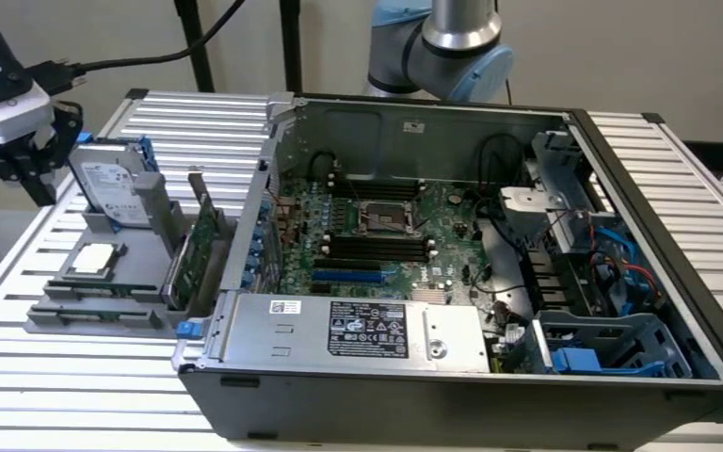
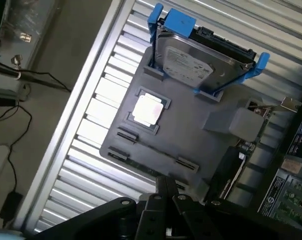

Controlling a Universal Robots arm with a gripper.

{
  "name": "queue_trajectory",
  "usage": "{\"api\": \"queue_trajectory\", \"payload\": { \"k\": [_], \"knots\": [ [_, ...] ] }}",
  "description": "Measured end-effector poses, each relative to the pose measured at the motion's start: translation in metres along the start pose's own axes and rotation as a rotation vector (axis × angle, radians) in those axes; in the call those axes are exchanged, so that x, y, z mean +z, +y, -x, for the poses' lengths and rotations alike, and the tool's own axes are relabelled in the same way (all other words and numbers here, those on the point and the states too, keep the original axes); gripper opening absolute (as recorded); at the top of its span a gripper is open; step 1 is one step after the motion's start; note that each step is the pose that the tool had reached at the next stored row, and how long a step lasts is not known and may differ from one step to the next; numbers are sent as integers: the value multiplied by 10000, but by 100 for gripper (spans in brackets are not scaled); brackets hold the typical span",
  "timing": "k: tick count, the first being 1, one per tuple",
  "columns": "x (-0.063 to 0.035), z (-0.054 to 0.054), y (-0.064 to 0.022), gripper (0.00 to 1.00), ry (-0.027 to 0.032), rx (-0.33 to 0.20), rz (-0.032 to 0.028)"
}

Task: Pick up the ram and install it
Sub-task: 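Pick up the ram and move it above insertion slot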

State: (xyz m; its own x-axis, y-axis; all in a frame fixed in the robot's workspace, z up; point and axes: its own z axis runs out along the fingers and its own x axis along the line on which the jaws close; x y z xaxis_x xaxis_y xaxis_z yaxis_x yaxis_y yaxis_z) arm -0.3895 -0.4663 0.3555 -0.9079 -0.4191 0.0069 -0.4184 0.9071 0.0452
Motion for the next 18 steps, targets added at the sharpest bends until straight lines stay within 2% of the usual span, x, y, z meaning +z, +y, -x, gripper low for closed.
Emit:
{"api": "queue_trajectory", "payload": {
  "k": [18],
  "knots": [
    [3,0,0,0,149,-3265,-24]
  ]
}}
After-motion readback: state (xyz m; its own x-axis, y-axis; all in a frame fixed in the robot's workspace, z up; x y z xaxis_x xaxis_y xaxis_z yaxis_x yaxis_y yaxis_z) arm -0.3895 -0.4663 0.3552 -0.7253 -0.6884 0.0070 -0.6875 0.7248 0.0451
